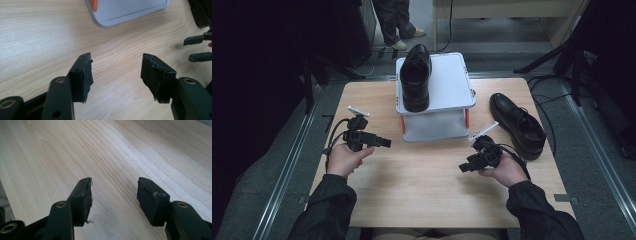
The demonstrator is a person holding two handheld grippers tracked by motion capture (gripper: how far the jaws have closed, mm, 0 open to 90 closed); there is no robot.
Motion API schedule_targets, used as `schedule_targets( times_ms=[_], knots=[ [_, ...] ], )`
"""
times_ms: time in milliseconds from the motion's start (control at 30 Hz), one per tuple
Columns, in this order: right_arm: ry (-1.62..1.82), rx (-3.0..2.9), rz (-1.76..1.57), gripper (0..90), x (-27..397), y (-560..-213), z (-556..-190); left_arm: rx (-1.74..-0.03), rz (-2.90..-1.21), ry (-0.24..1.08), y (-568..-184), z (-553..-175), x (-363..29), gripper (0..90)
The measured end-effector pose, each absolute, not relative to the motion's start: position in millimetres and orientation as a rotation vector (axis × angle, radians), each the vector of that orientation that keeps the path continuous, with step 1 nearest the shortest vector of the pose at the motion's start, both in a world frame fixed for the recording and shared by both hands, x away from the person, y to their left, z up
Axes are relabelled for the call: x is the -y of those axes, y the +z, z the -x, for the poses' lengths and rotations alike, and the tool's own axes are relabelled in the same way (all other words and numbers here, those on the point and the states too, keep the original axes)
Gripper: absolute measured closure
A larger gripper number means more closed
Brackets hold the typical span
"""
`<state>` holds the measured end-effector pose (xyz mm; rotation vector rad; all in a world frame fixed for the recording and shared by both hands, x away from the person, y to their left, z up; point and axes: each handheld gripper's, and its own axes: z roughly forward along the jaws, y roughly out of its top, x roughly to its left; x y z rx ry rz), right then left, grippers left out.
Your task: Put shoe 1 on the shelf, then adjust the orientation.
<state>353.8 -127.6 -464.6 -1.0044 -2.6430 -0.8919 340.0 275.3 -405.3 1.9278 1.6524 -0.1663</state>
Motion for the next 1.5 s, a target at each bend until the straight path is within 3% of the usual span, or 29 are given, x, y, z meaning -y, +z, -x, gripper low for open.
schedule_targets(
  times_ms=[667,1500],
  knots=[
    [-0.945,2.583,1.116,49.1,145.7,-450.0,-370.7,-1.578,-2.002,-0.183,-423.4,-331.6,-272.6,41.7],
    [-0.906,2.537,1.311,58.2,220.9,-401.3,-415.8,-1.596,-2.0,-0.198,-428.1,-333.4,-278.7,41.5]
  ],
)
